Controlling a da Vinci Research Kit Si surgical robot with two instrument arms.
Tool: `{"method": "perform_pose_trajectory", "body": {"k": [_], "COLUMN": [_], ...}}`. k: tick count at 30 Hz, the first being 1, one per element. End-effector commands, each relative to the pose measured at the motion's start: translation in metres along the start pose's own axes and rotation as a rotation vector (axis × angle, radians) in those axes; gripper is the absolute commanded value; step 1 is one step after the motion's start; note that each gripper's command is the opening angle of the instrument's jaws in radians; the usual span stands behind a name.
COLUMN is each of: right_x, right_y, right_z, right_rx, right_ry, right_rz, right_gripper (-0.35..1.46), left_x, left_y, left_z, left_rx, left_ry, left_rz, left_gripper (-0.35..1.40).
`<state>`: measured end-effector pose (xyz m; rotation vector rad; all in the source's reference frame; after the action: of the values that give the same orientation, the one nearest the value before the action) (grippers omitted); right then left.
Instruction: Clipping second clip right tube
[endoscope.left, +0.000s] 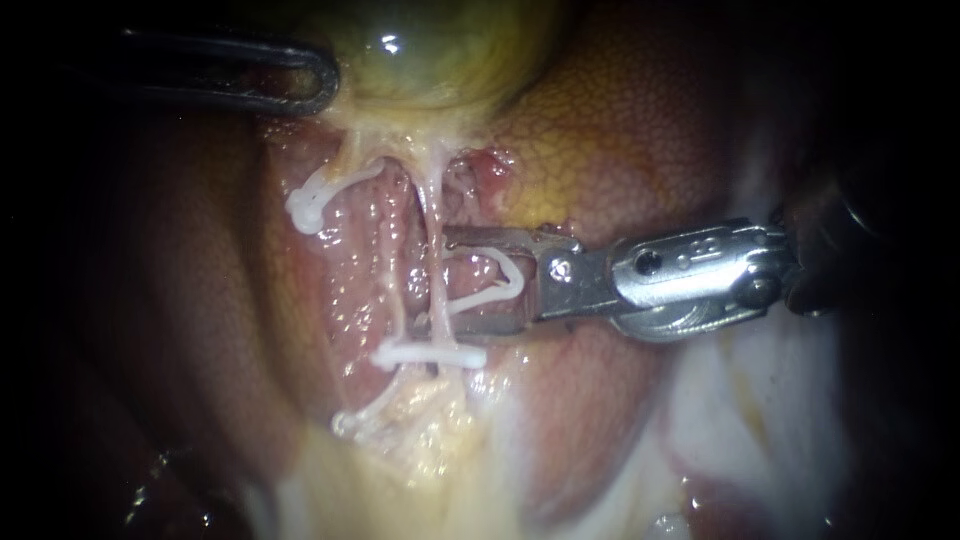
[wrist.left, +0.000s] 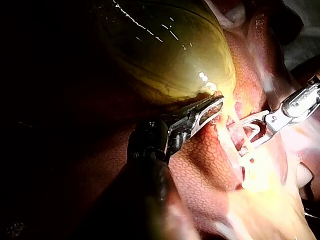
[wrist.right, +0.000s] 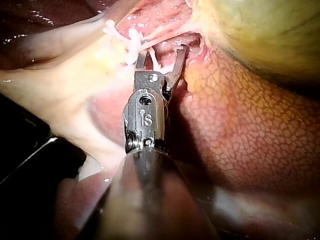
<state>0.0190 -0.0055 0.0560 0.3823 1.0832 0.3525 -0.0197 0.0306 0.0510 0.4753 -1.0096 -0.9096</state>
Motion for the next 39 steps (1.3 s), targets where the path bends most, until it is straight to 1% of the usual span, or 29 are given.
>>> {"method": "perform_pose_trajectory", "body": {"k": [1, 6, 16, 20, 23, 26, 29, 32, 36, 39], "right_x": [0.0, 0.0, 0.0004, 0.0008, 0.0009, 0.0009, 0.0008, 0.0006, 0.0004, 0.0003], "right_y": [0.0, -0.0001, 0.0003, 0.0004, 0.0003, 0.0003, 0.0003, 0.0005, 0.0006, 0.0007], "right_z": [0.0, -0.0008, -0.0042, -0.0053, -0.006, -0.0063, -0.0063, -0.0063, -0.0062, -0.0061], "right_rx": [0.0, 0.005, 0.034, 0.054, 0.08, 0.108, 0.135, 0.162, 0.187, 0.194], "right_ry": [0.0, 0.001, 0.003, 0.006, 0.015, 0.03, 0.048, 0.066, 0.077, 0.09], "right_rz": [0.0, 0.0, 0.003, 0.005, 0.008, 0.042, 0.095, 0.166, 0.228, 0.256], "right_gripper": [0.43, 0.44, 0.44, 0.45, 0.45, 0.45, 0.45, 0.45, 0.45, 0.45], "left_x": [0.0, 0.0, 0.0001, 0.0001, 0.0, 0.0, 0.0, 0.0, 0.0, 0.0], "left_y": [0.0, 0.0, 0.0001, 0.0001, 0.0001, 0.0001, 0.0001, 0.0001, 0.0001, 0.0001], "left_z": [0.0, 0.0, 0.0, 0.0, 0.0, 0.0, 0.0, 0.0, 0.0, 0.0], "left_rx": [0.0, 0.0, 0.001, 0.001, 0.001, 0.001, 0.001, 0.001, 0.001, 0.0], "left_ry": [0.0, 0.0, 0.0, 0.0, 0.0, 0.0, 0.0, 0.0, 0.0, 0.0], "left_rz": [0.0, 0.0, 0.0, 0.0, 0.0, 0.0, 0.0, 0.0, 0.0, 0.0], "left_gripper": [-0.35, -0.35, -0.35, -0.35, -0.35, -0.35, -0.35, -0.35, -0.35, -0.35]}}
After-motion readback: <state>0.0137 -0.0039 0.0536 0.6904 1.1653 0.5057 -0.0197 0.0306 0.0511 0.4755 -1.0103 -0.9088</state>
